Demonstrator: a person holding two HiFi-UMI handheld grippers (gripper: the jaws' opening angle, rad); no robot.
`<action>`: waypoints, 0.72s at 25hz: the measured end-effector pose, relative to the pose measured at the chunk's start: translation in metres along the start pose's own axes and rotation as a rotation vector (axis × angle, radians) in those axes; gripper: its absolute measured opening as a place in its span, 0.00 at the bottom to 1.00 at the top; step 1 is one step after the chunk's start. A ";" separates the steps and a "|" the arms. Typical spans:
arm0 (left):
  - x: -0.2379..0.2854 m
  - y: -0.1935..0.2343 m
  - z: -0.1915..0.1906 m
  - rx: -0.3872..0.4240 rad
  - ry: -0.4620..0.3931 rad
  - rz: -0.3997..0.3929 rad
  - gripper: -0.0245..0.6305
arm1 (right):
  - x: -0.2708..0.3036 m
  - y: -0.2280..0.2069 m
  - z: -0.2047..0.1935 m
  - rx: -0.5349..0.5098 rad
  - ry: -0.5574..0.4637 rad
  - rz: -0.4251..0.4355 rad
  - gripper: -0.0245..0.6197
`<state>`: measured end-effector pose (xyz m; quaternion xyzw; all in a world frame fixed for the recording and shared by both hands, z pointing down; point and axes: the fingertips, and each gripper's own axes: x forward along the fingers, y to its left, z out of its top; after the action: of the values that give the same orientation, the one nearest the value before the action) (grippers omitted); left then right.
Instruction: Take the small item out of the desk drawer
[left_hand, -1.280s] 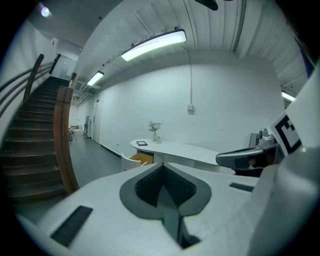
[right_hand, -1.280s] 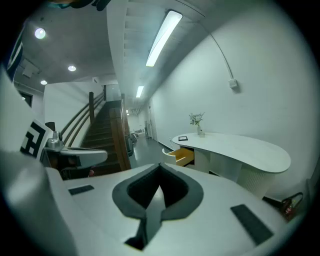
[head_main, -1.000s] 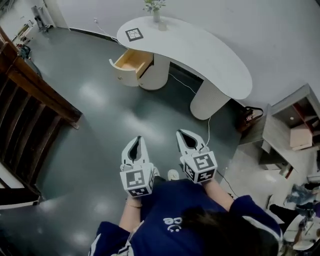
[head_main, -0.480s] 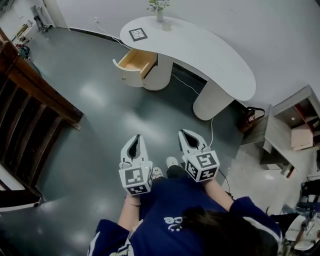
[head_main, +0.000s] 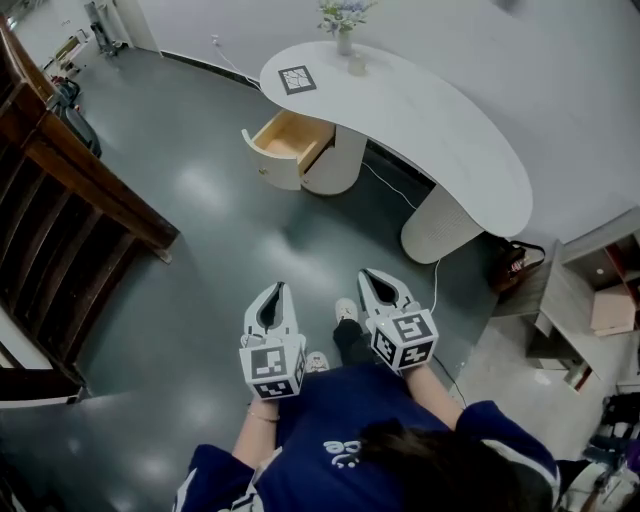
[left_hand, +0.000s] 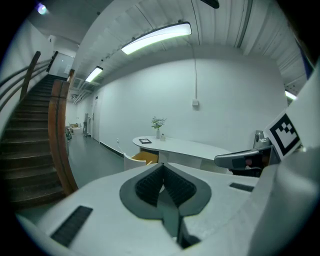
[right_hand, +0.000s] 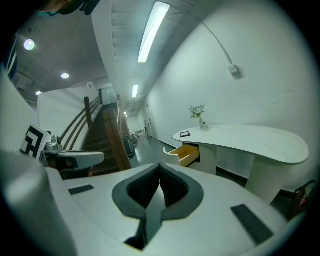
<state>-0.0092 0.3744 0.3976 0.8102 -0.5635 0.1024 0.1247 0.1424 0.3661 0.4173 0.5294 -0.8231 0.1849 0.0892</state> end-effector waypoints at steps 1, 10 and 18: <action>0.007 0.001 0.003 -0.002 0.000 0.008 0.04 | 0.008 -0.006 0.003 -0.005 0.003 0.008 0.05; 0.082 0.007 0.036 -0.014 -0.021 0.094 0.04 | 0.085 -0.054 0.047 -0.048 0.016 0.103 0.05; 0.144 -0.009 0.052 -0.001 -0.019 0.106 0.04 | 0.131 -0.088 0.063 -0.069 0.043 0.164 0.05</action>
<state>0.0505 0.2328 0.3916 0.7800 -0.6069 0.1010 0.1142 0.1698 0.1980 0.4230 0.4527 -0.8676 0.1744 0.1092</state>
